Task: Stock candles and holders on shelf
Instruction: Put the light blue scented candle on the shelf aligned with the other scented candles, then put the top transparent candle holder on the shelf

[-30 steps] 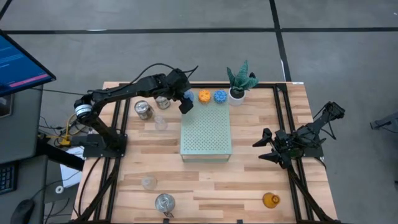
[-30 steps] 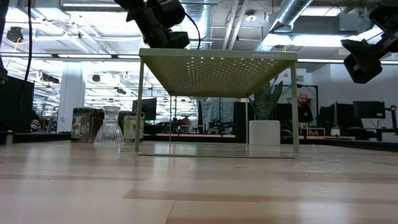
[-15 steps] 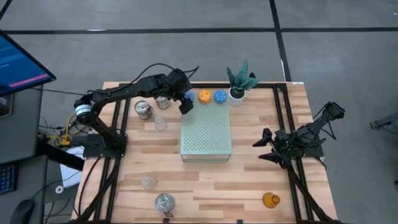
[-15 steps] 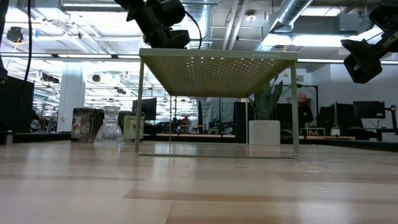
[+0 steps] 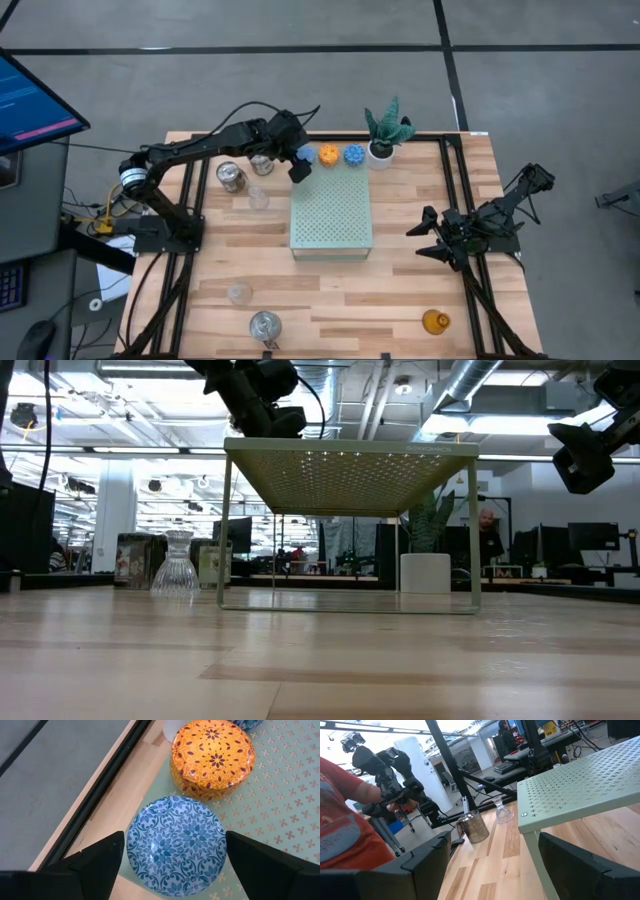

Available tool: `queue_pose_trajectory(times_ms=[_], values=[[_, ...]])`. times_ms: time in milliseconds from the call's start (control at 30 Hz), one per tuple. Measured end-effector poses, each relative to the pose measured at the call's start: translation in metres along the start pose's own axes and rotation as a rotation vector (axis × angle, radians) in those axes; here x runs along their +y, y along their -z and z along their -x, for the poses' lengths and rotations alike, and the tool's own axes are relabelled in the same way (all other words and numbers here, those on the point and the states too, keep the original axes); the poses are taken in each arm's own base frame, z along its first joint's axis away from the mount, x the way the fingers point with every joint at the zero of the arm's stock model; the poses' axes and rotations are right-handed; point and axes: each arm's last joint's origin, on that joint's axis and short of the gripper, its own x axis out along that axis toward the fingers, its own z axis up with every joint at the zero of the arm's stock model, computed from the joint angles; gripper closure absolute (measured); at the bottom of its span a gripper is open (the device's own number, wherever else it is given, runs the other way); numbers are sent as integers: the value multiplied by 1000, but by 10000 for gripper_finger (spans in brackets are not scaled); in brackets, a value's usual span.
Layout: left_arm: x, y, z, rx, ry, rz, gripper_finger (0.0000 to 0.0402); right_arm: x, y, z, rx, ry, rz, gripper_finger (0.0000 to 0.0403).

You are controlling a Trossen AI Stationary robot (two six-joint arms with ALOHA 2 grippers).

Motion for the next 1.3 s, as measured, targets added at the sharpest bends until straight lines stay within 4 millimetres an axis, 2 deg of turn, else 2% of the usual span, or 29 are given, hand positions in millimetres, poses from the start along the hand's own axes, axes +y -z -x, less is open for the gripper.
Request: queue_pose_trajectory(times_ms=[100,200,333,433,533,667,767,867,1167,1300], values=[[1,-1,6,-14,-2,-5,57,0,0,0,0,0,0,111],[2,-3,25,-59,-6,-6,57,0,0,0,0,0,0,111],[2,1,69,-120,8,-5,57,0,0,0,0,0,0,111],[4,13,108,-134,5,3,58,0,0,0,0,0,0,111],[4,28,138,-114,7,39,63,0,0,0,0,0,0,111],[6,51,160,-9,-40,79,70,0,0,0,0,0,0,111],[7,63,165,82,-79,118,74,0,0,0,0,0,0,111],[8,66,164,119,-119,171,75,0,0,0,0,0,0,111],[31,98,117,303,-207,342,56,0,0,0,0,0,0,111],[37,106,107,329,-190,384,41,0,0,0,0,-1,0,111]])
